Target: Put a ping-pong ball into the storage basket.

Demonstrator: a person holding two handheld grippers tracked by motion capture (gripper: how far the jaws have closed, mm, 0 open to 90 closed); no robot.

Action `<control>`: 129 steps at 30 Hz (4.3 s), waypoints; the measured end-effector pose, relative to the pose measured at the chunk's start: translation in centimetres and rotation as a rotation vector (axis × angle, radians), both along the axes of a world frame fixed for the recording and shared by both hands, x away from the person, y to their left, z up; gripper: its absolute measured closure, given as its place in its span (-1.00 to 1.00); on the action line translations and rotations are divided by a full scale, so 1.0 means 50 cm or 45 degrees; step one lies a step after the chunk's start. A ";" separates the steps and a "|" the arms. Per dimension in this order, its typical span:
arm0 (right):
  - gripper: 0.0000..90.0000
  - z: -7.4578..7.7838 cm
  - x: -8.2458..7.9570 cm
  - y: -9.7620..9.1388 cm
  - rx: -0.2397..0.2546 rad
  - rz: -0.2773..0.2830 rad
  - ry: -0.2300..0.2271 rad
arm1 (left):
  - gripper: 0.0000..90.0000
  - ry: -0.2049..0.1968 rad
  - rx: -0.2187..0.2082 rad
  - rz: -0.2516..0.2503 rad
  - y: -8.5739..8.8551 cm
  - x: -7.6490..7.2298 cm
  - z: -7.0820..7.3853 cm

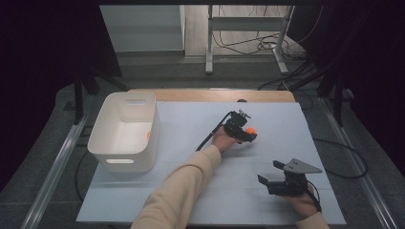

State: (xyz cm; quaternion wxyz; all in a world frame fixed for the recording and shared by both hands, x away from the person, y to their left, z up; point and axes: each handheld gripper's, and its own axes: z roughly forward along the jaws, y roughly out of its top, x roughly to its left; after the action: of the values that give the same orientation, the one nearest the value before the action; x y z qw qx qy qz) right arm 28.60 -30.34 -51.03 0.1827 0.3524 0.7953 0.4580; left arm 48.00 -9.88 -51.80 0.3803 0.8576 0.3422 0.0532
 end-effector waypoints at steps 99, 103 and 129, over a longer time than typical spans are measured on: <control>-0.68 -0.002 -0.001 0.000 -0.038 -0.016 -0.006 | 0.12 -0.091 -0.098 -0.047 0.208 -0.154 0.106; -0.68 -0.002 -0.001 0.000 -0.039 -0.018 -0.007 | 0.12 -0.087 -0.120 -0.048 0.217 -0.162 0.116; -0.68 -0.001 -0.001 0.000 -0.035 -0.022 -0.010 | 0.12 -0.180 -0.132 -0.027 0.285 -0.217 0.181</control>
State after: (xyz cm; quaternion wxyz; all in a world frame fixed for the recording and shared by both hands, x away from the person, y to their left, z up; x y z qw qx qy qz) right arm 28.54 -30.36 -51.07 0.1946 0.3551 0.7977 0.4470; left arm 37.13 4.35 -42.72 0.4479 0.8345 0.3076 0.0917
